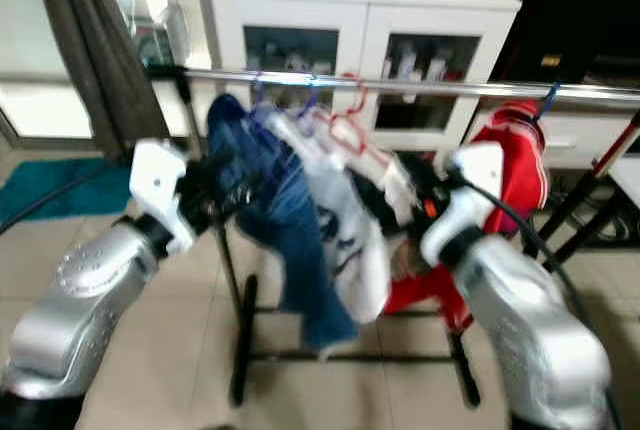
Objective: Hang hanger
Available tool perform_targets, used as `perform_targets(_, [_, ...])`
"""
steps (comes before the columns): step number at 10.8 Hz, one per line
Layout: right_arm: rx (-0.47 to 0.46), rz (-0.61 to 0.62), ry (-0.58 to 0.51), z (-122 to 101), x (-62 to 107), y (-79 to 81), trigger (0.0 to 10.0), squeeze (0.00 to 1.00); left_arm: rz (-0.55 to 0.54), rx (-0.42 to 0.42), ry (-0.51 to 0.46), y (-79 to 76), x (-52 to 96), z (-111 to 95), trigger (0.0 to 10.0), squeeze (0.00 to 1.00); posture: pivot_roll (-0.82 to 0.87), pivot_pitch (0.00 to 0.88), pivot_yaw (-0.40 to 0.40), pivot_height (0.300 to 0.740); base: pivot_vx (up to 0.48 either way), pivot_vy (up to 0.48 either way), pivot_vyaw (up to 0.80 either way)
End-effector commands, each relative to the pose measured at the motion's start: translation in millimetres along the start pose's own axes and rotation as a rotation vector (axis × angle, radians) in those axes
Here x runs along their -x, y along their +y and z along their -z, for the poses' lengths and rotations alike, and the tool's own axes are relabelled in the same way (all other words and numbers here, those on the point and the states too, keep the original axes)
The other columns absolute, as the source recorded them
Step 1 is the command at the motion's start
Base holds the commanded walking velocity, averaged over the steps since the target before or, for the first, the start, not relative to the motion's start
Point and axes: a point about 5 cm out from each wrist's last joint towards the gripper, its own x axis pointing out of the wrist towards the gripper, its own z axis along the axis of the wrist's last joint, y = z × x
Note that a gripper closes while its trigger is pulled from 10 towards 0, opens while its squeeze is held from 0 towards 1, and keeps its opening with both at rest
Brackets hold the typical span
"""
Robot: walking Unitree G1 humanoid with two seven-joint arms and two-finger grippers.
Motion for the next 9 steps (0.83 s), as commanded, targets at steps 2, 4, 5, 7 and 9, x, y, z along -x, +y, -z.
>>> perform_targets(2, [-0.016, 0.114, 0.003, 10.6, -16.3, -3.7, 10.0, 1.0, -0.143, -0.077, 0.025, 16.4, -6.1, 1.9, 10.0, 0.0, 0.06, 0.0, -0.024, 0.74, 0.0, -0.24, 0.4])
perform_targets(4, [-0.013, 0.247, -0.035, 8.2, -26.6, -15.0, 10.0, 1.0, -0.216, -0.094, 0.036, 21.8, -11.2, 7.2, 10.0, 0.0, 0.06, 0.0, -0.024, 0.74, 0.0, -0.48, 0.8])
perform_targets(5, [0.011, 0.248, -0.038, 7.3, -27.4, -15.7, 10.0, 1.0, -0.217, -0.094, 0.038, 21.0, -12.4, 8.8, 10.0, 0.0, 0.06, 0.0, -0.024, 0.74, 0.0, -0.48, 0.8])
perform_targets(7, [0.036, 0.285, -0.033, 13.1, -27.9, -13.9, 10.0, 1.0, -0.219, -0.052, 0.03, 19.6, -15.9, 11.0, 10.0, 0.0, 0.05, 0.0, -0.026, 0.74, 0.0, -0.152, 0.4])
perform_targets(9, [0.044, 0.305, -0.007, 20.9, -25.9, -11.8, 10.0, 1.0, -0.189, -0.058, 0.029, 15.4, -16.0, 11.9, 10.0, 0.0, 0.05, 0.0, -0.027, 0.74, 0.0, 0.0, 0.0])
